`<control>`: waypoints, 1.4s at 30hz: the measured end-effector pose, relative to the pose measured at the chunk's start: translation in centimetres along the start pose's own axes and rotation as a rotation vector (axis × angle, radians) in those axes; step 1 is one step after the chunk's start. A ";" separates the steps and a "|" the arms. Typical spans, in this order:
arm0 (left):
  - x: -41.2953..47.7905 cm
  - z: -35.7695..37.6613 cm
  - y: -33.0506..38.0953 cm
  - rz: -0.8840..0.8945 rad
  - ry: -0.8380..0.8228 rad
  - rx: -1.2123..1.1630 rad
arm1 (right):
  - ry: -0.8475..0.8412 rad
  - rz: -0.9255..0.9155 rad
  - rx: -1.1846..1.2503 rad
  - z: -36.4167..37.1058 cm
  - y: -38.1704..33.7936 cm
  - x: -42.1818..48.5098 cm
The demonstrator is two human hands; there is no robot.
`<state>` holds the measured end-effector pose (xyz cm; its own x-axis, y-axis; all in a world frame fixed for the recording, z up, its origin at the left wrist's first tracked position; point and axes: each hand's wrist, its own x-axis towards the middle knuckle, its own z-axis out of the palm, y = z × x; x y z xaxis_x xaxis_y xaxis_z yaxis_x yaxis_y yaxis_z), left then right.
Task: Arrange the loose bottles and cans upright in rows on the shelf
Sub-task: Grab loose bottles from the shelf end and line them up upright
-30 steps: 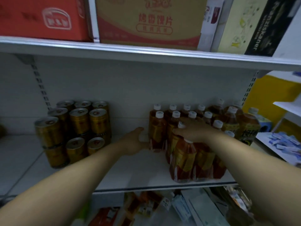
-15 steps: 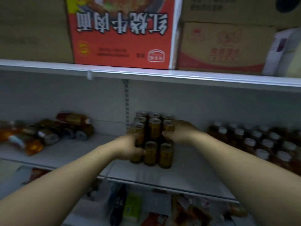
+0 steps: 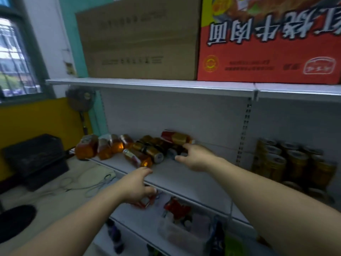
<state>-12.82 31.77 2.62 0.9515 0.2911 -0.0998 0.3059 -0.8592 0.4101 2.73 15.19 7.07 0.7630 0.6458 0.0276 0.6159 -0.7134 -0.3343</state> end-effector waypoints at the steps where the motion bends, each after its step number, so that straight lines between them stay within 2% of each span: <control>1: 0.3 -0.3 -1.4 -0.020 0.016 -0.013 | -0.009 -0.014 0.008 0.6 -1.0 1.1; 5: 2.4 -1.0 -5.9 -0.105 0.033 -0.093 | -0.039 -0.049 0.016 3.2 -3.6 5.8; 13: 10.3 -3.1 -13.5 -0.243 0.043 -0.030 | -0.130 -0.137 0.004 8.3 -7.0 17.4; 19: 14.8 -7.1 -19.6 -0.349 0.167 -0.050 | -0.188 -0.187 0.034 11.7 -10.7 23.3; 22: 16.4 -9.2 -22.2 -0.325 0.244 0.032 | -0.127 -0.158 0.036 13.8 -12.2 24.8; 24: 17.5 -10.5 -24.4 -0.322 0.292 0.061 | -0.106 -0.137 -0.030 15.0 -13.2 25.6; 27: 19.2 -12.0 -28.2 -0.378 0.352 0.092 | -0.218 -0.262 -0.250 16.5 -14.8 26.6; 31: 22.3 -13.5 -34.1 -0.512 0.299 0.111 | -0.209 -0.103 -0.430 18.7 -16.1 27.2; 33: 24.0 -14.0 -36.9 -0.537 0.261 0.036 | -0.184 -0.023 -0.464 19.3 -16.5 27.1; 36: 26.2 -14.2 -39.6 -0.563 0.257 -0.141 | -0.141 0.046 -0.445 19.7 -16.8 27.0; 42: 27.9 -13.1 -41.0 -0.552 0.201 -0.314 | -0.059 0.172 -0.374 20.7 -16.5 26.3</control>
<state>0.70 80.64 -5.06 0.6237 0.7523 -0.2124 0.6933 -0.4069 0.5948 8.59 49.59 -6.22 0.8554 0.5150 -0.0563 0.5172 -0.8551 0.0363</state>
